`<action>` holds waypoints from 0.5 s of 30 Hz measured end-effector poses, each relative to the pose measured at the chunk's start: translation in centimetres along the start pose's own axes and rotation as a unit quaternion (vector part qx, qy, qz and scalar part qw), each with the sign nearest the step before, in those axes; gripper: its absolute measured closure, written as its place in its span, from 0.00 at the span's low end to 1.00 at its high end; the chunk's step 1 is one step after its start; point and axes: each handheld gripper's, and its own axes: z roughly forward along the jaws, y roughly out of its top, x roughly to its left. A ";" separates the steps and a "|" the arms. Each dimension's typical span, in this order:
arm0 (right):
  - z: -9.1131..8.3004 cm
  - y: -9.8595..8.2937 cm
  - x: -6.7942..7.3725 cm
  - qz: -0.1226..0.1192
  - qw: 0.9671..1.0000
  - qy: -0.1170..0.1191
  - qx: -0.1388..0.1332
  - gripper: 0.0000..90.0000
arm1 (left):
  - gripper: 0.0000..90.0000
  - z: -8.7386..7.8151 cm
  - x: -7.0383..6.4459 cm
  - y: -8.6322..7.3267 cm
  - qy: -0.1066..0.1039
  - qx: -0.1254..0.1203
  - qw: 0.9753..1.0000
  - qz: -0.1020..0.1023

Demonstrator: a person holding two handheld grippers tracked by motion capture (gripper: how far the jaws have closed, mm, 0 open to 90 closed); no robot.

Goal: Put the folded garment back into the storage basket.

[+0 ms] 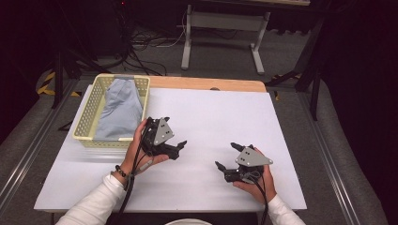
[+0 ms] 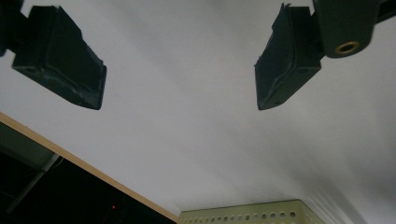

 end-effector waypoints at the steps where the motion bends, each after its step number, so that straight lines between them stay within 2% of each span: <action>1: 0.0 0.0 0.0 0.000 1.000 0.000 0.000 0.19 | 0.05 -0.1 -0.3 -0.1 0.001 -0.001 1.000 0.005; 11: 0.0 0.0 0.1 -0.002 1.000 0.001 -0.001 0.19 | 0.05 -1.2 -1.6 -1.1 -0.014 -0.005 1.000 0.012; 15: 0.0 0.1 0.1 -0.001 1.000 0.001 -0.003 0.19 | 0.05 -1.6 -2.0 -2.0 -0.021 0.001 1.000 0.014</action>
